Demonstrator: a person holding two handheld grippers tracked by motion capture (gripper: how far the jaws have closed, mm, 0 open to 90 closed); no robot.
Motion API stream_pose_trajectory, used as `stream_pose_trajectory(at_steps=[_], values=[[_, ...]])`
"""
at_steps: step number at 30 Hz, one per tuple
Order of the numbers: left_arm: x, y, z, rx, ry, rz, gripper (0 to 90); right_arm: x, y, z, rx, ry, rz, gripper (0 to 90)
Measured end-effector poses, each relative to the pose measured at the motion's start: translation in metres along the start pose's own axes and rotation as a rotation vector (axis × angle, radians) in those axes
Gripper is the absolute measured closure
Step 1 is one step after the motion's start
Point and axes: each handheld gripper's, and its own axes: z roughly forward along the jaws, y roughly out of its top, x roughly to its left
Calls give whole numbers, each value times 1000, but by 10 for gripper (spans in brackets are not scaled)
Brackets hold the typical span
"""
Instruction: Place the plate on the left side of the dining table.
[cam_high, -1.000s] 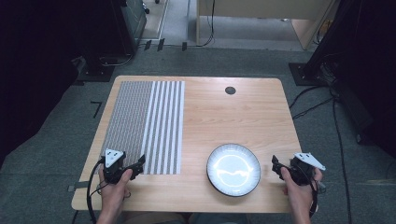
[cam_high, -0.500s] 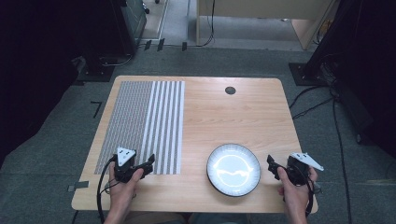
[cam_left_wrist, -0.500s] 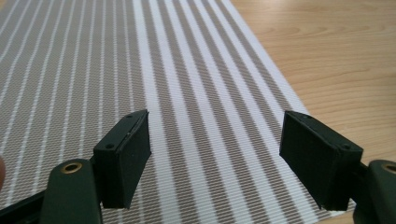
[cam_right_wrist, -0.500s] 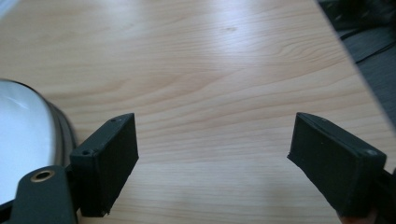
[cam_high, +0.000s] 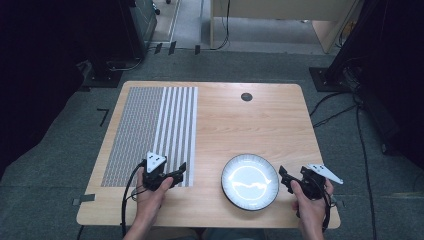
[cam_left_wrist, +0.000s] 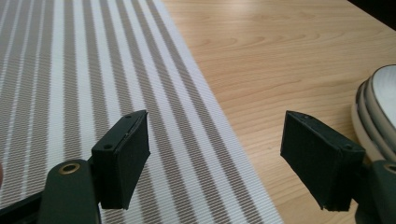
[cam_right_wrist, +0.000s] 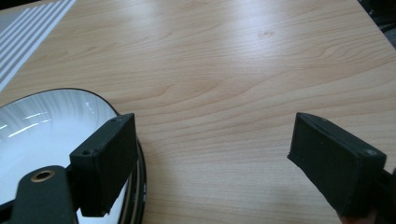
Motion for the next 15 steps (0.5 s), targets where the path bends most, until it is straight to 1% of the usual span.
stream_pose_trajectory(at_steps=[1, 3, 4, 5, 6, 8, 9, 11, 12, 13, 14, 15], values=[[-6, 1, 3, 4, -10, 0, 236, 2, 0, 0, 2, 3, -2, 153], [-12, 2, 7, 7, -24, 5, 236, 4, -1, 0, 2, 8, -2, 154], [-15, 2, 8, 7, -29, 9, 236, 5, -1, 0, 3, 9, -3, 154], [-15, 2, 8, 7, -29, 9, 236, 5, -1, 0, 3, 9, -3, 154], [-21, 3, 10, 11, -45, 11, 236, 6, -1, 0, 4, 14, -2, 154], [-27, 3, 13, 15, -62, 11, 236, 8, 0, 0, 10, 19, 4, 153], [-30, 2, 15, 20, -76, 13, 236, 8, 0, 0, 8, 19, -1, 153], [-33, 2, 16, 21, -82, 14, 236, 9, 0, 0, 7, 18, -3, 154], [-36, 2, 17, 25, -89, 17, 236, 10, 0, 0, 8, 17, -2, 153], [-43, 2, 21, 28, -103, 22, 236, 12, 0, -1, 5, 15, -13, 155], [-43, 2, 21, 28, -103, 22, 235, 12, 0, -1, 5, 15, -13, 155], [-47, 2, 23, 31, -113, 26, 235, 14, 0, 0, 8, 13, -12, 163]])
